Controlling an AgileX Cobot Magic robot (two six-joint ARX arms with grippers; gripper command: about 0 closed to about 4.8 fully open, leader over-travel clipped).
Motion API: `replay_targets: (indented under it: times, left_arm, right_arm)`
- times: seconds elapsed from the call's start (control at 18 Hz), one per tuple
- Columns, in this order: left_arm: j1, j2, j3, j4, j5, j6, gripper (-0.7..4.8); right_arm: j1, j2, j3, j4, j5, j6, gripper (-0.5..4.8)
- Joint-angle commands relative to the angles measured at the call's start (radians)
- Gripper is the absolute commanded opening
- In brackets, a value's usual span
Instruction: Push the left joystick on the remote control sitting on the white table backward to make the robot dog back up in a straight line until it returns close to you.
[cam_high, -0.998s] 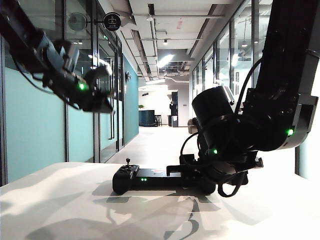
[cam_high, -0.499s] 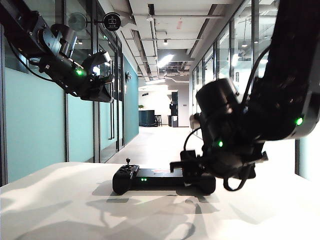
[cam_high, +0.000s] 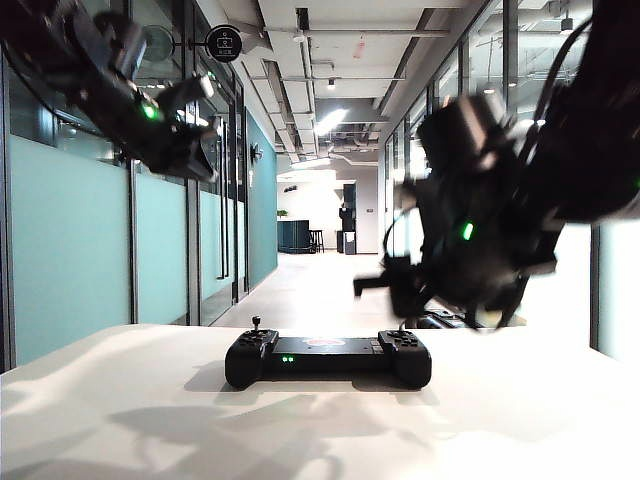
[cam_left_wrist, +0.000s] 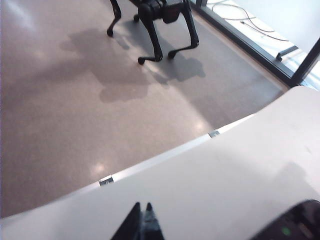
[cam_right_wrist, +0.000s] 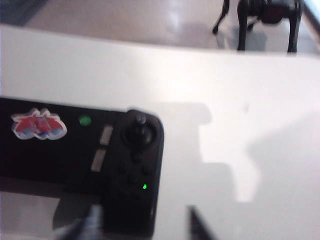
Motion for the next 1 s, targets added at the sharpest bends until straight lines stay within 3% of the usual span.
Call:
replay_targets:
  times: [0.06,0.11,0.33,0.83,1.0]
  left_arm:
    - [-0.002,-0.051,0.002,-0.055,-0.039,-0.002,-0.06]
    - [-0.002,-0.068,0.0,-0.071,-0.044,-0.006,-0.06]
    - [-0.002,-0.17,-0.08,-0.068,-0.105,-0.025,-0.06]
    - [-0.002,-0.544,-0.49,0.059,-0.235,-0.049,-0.06]
    - [-0.002,-0.716,-0.653,0.124,-0.292,-0.048,-0.06]
  right_arm:
    - [0.003,-0.068,-0.011,-0.018,0.003,-0.035,0.32]
    - [0.003,-0.089,-0.011,-0.04,0.003,-0.057,-0.07]
    - [0.003,-0.162,-0.011,-0.101,0.001,-0.057,-0.07]
    - [0.004,-0.399,-0.087,-0.181,-0.009,-0.059,-0.06]
    - [0.004,-0.497,-0.1,-0.292,-0.051,-0.086,-0.06]
